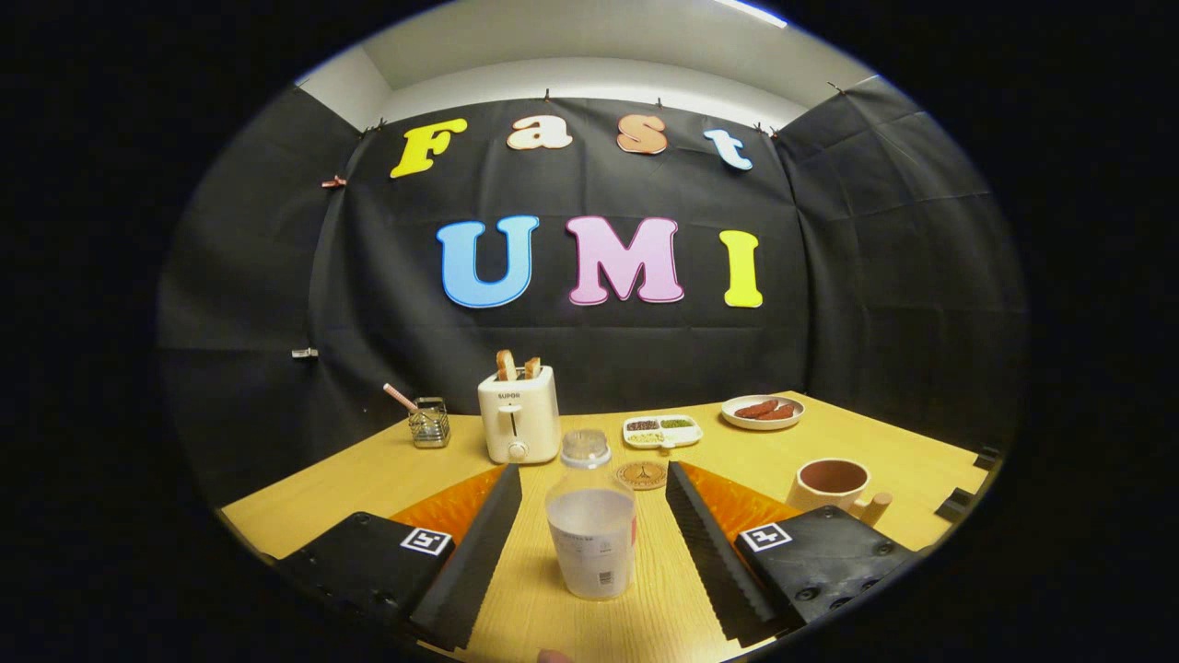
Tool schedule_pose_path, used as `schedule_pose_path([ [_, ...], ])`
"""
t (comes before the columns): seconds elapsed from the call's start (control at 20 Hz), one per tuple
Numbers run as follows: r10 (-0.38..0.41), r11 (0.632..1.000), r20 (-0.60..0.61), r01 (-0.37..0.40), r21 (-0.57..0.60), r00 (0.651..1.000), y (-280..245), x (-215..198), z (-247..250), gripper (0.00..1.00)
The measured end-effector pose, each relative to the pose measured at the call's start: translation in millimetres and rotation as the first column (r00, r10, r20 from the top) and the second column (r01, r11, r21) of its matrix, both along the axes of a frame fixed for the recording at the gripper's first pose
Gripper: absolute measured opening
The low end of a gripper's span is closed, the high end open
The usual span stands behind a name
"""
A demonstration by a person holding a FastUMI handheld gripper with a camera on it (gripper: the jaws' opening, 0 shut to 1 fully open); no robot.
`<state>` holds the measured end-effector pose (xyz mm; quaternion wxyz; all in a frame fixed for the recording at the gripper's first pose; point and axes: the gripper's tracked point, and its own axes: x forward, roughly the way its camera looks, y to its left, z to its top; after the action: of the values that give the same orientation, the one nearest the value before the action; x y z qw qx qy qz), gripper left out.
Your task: Take the bottle from table, then pour the juice into the cup, finally place the bottle on the coaster
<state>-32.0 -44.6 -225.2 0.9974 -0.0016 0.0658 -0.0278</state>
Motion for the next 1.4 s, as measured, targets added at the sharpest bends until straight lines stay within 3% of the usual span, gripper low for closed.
schedule_pose_path([
  [0.4,0.011,0.999,-0.016,-0.012,-0.043,1.000,1,20,-58,0.97],
  [1.2,-0.009,1.000,0.039,0.010,-0.029,0.999,-3,48,-62,0.97],
  [1.25,-0.003,1.000,0.041,0.004,-0.030,0.999,-2,48,-62,0.94],
  [1.35,0.021,0.999,0.040,-0.020,-0.028,0.999,4,49,-62,0.78],
  [1.4,0.021,0.999,0.039,-0.020,-0.026,0.999,2,49,-62,0.77],
])
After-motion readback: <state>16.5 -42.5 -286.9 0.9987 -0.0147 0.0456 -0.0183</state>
